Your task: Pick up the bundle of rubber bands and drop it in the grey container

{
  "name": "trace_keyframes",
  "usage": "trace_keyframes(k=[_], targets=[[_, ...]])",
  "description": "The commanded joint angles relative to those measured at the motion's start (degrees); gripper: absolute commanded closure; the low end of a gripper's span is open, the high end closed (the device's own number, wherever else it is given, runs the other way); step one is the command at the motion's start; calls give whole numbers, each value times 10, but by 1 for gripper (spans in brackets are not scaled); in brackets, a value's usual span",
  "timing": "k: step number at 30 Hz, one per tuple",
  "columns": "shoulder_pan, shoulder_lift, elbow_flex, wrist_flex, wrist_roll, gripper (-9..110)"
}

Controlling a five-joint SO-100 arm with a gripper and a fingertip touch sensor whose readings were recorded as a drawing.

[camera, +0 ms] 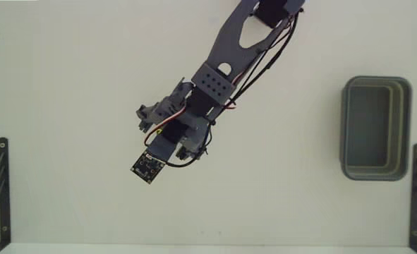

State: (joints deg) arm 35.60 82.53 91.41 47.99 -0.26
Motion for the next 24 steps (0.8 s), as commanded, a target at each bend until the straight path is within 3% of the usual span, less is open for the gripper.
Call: trace_keyframes(k=[1, 24], targets=[[12, 22, 4, -7, 3, -9], [12, 19, 23, -28, 3, -9]])
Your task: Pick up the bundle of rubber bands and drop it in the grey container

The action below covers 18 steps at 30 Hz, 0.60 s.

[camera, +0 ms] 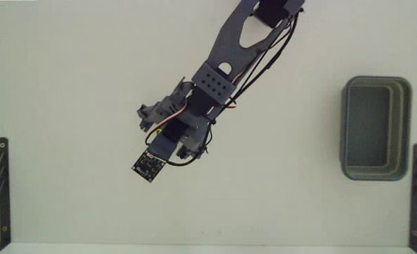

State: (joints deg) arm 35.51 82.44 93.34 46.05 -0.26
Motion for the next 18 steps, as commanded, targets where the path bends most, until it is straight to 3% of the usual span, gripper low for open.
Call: trace_keyframes(k=[1, 18], targets=[[13, 20, 4, -10, 3, -9], [13, 17, 16, -24, 3, -9]])
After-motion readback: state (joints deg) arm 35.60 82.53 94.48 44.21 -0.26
